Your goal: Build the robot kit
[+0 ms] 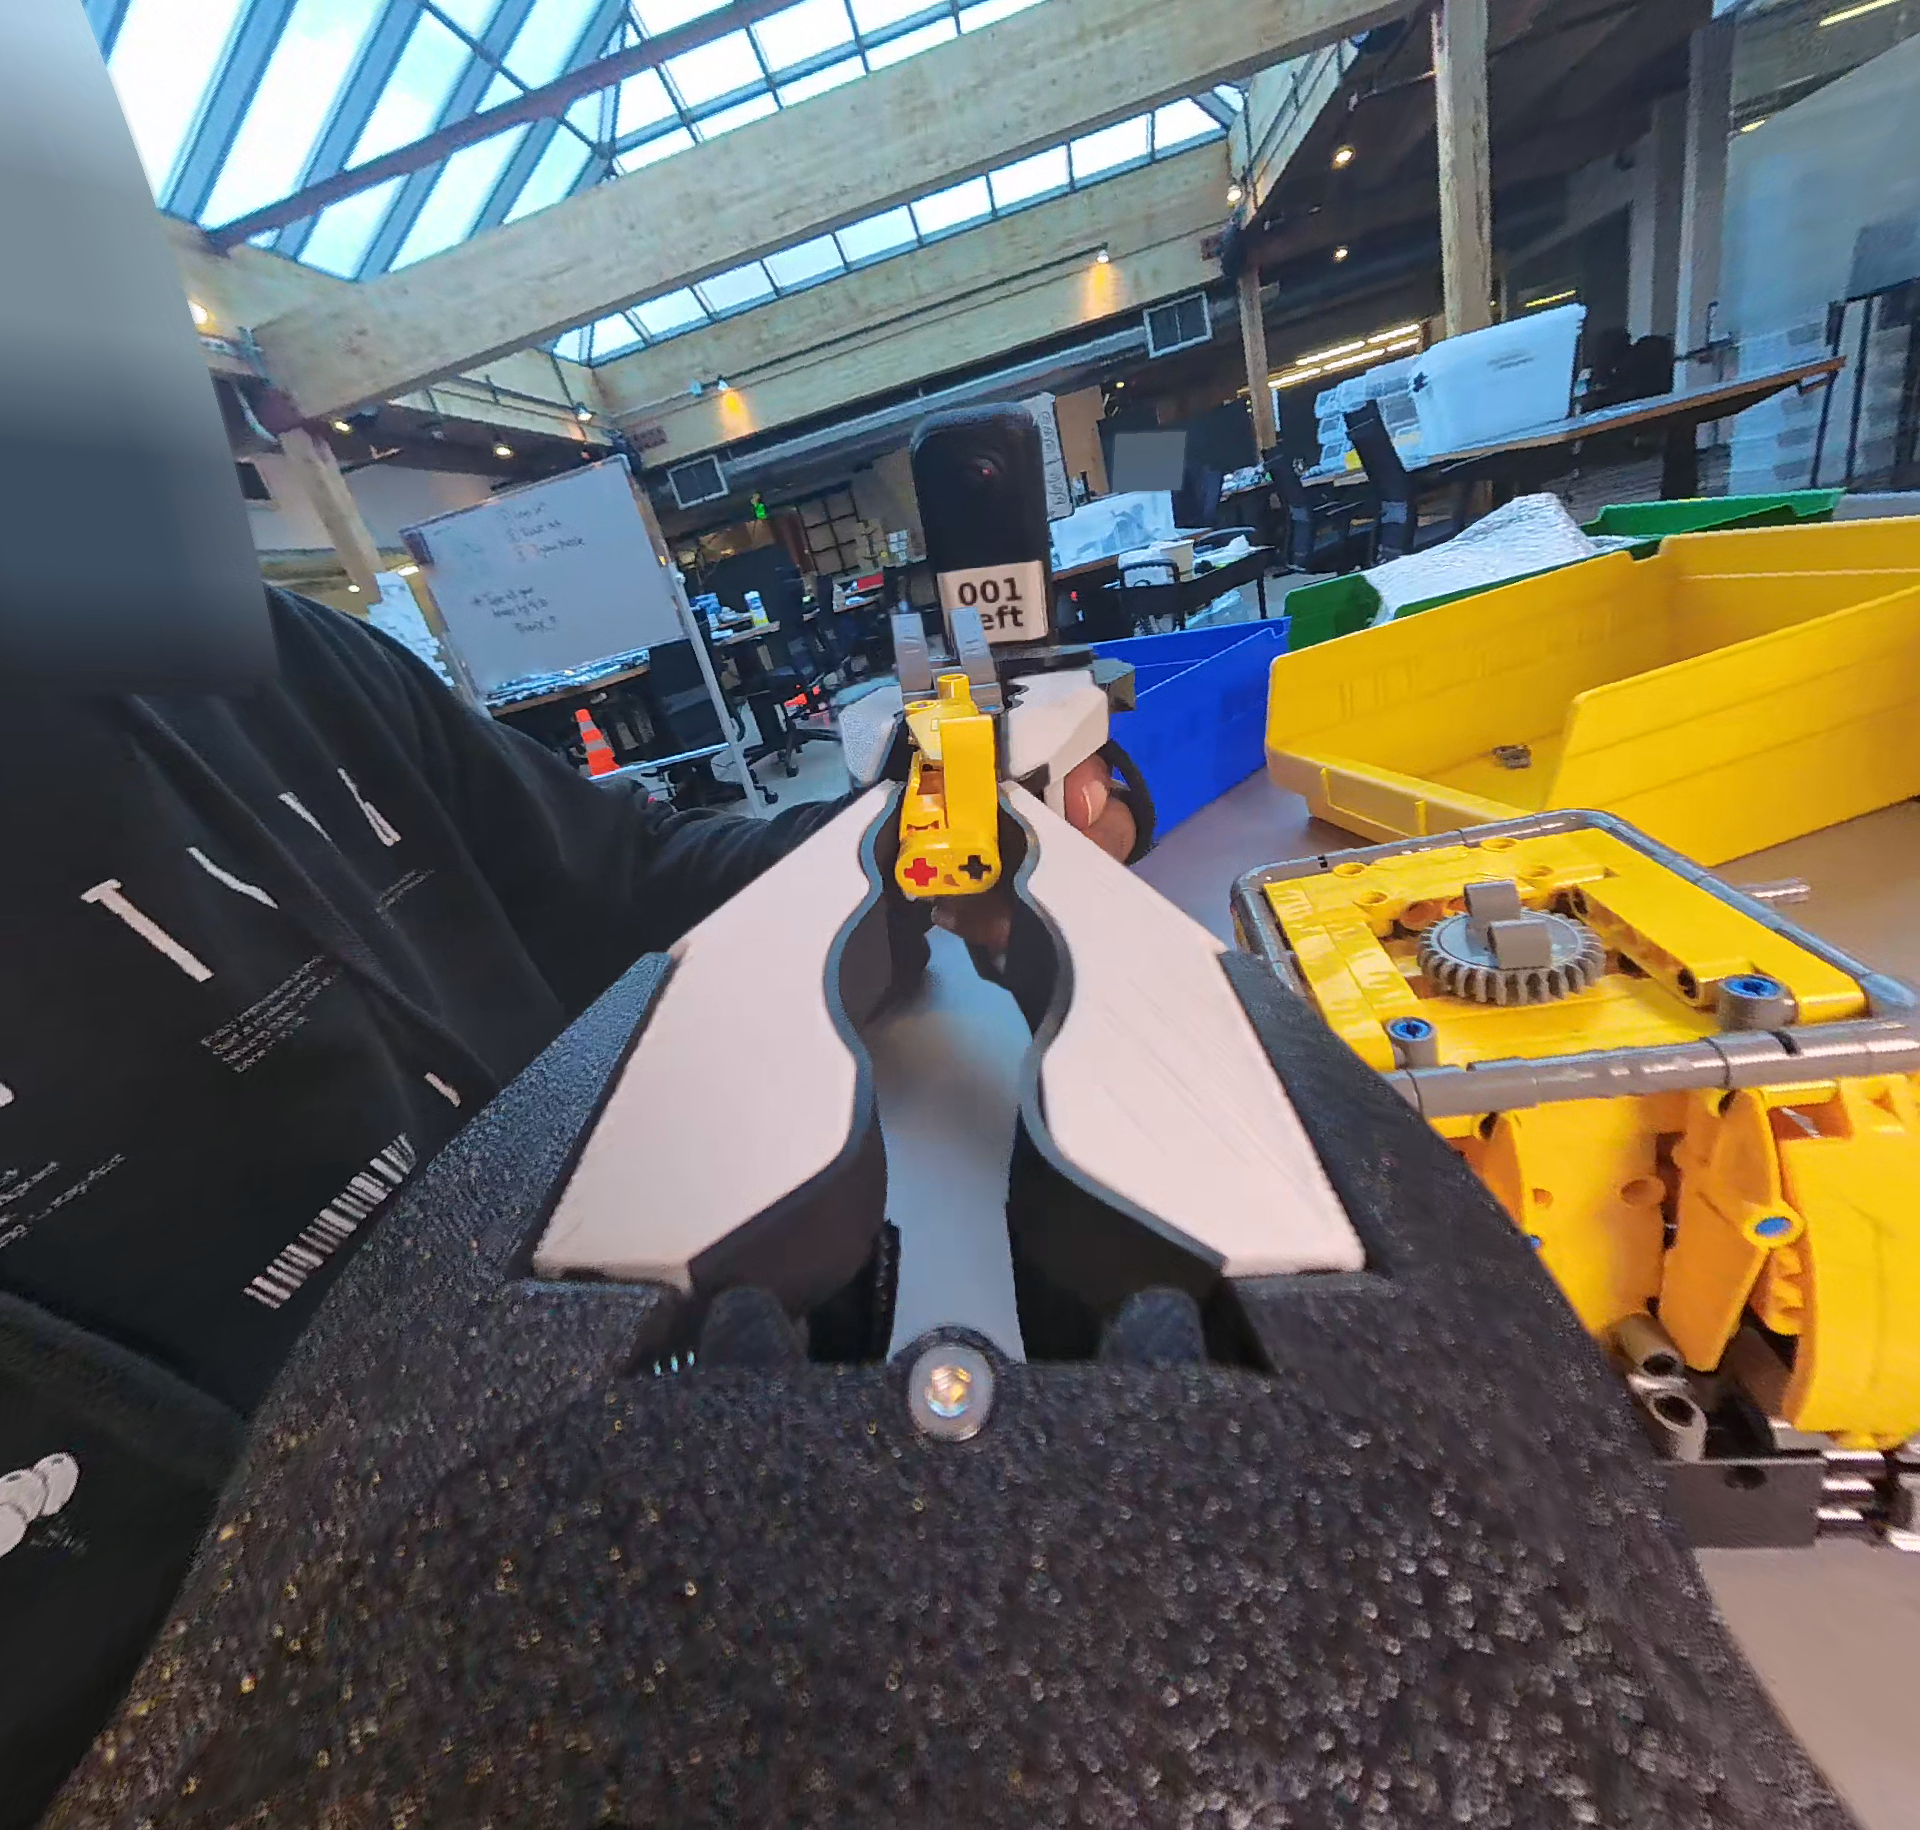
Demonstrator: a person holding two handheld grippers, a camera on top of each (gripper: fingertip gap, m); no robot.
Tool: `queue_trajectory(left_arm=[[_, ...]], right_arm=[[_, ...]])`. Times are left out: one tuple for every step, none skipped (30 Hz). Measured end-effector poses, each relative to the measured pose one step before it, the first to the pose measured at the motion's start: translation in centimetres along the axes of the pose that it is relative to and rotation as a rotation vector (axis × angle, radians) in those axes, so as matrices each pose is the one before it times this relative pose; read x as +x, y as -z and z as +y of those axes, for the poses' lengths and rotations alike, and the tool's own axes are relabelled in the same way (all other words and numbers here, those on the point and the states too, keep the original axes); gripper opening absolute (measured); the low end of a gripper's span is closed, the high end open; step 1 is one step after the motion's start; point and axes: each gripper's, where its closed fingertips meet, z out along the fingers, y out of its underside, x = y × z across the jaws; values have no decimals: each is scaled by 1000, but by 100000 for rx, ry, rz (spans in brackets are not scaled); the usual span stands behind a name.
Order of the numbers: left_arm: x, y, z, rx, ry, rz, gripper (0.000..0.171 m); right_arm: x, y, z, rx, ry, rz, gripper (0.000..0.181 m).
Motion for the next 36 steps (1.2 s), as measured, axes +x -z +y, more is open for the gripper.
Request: queue_trajectory(left_arm=[[-351, 114, -10, 824, -56, -2118, 30], [-368, 128, 52, -84, -533, -2686, 37], [-404, 109, 140, -1198, -950, -3176, 43], [-451, 48, 290, -2572, -1516, -3637, 45], [-470, 17, 357, -2913, -2094, -3924, 39], [-495, 38, 187, -1611, -1974, -4050, 32], [-305, 81, 12, -312, -1202, -2240, 28], [-89, 107, 19, -357, 46, -132, 26], [-81, 113, 108, -876, 903, 551, 26], [-56, 115, 145, -1108, 908, 930, 26], [-26, 115, 150, -1052, 564, 1018, 26], [-9, 130, 153, -1013, 18, 914, 25], [-17, 139, 161, -1006, -643, 641, 26], [-66, 208, 114, -599, -625, 388, 25], [-91, 312, 1, 138, 148, 528, 25], [-128, 405, -55, 455, 902, 786, 25], [-342, 474, 5, 74, 814, -416, 26], [-569, 491, 125, -591, 96, -1846, 25], [-606, 446, 280, -1394, -213, -2029, 25], [-516, 323, 305, -1329, 69, -1643, 25], [-367, 191, 255, -817, 550, -807, 25], [-205, 80, 248, -843, 575, -110, 25], [-52, -7, 242, -980, 150, 478, 25], [69, -67, 187, -707, -65, 763, 25], [199, -115, 119, -327, -60, 1067, 26], [185, -179, 96, -204, -103, 773, 25], [120, -237, 124, -329, -238, 233, 25], [95, -271, 196, -658, -149, 183, 26], [24, -256, 187, -511, -226, -166, 26], [-35, -196, 127, -81, -135, -270, 26], [-45, -125, 86, 56, 250, -85, 26], [-98, -89, 118, -107, 320, -184, 26], [-54, -77, 231, -818, 207, 143, 26], [-49, -64, 259, -932, 161, 69, 25], [-26, -37, 74, 119, 248, 23, 26], [4, -28, -16, 372, 478, 74, 26]], right_arm=[[280, -41, 14, 110, 219, 2167, 15], [433, -45, 177, -913, 689, 3151, 15], [415, -52, 357, -2039, 1670, 3108, 15], [200, -75, 318, -1604, 2434, 2061, 15], [61, -102, 111, -393, 1361, 1223, 15], [18, -119, -7, 143, 8, 714, 15], [98, -141, -15, 9, -502, 889, 15], [159, -135, 75, -506, -176, 981, 15], [84, -113, 184, -1063, 351, 476, 15], [58, -92, 330, -1998, 795, 159, 15], [54, -97, 472, -3191, 1301, 343, 16], [8, -80, 465, -3682, 2012, 287, 16], [21, -10, 242, -2692, 2820, 607, 16], [99, 85, 169, -2646, 3718, 1200, 16], [186, 206, 158, -3032, 4239, 1585, 18], [252, 293, 155, -3254, 4426, 1809, 21], [480, 363, 155, -3277, 4513, 3176, 22], [620, 383, 144, -2917, 5058, 4004, 22], [654, 329, 218, -2905, 5146, 4297, 22], [633, 183, 375, -3535, 4967, 4276, 22], [357, 40, 383, -3134, 4193, 2868, 22], [20, -127, 245, -2078, 2680, 1299, 22], [-213, -213, 112, -1416, 1858, 285, 22], [-435, -277, -40, -633, 1615, -734, 22], [-480, -290, -92, -583, 1591, -1039, 23], [-193, -292, -24, -1236, 1713, 408, 25], [-21, -260, 35, -1718, 1761, 1006, 25], [-6, -191, 15, -1391, 1042, 322, 25], [-4, -107, -68, -389, -658, -395, 24], [-10, -35, -96, 199, -2286, -1237, 24], [-81, 9, -33, 3, -3361, -2220, 22], [-162, 31, 155, -1149, -3599, -3044, 21], [-142, 25, 235, -1779, -3107, -2910, 21], [32, 40, 190, -1342, -1939, -1173, 21], [225, 24, 153, -1022, -347, 680, 22], [171, -9, 87, -555, 1071, 1141, 20]])
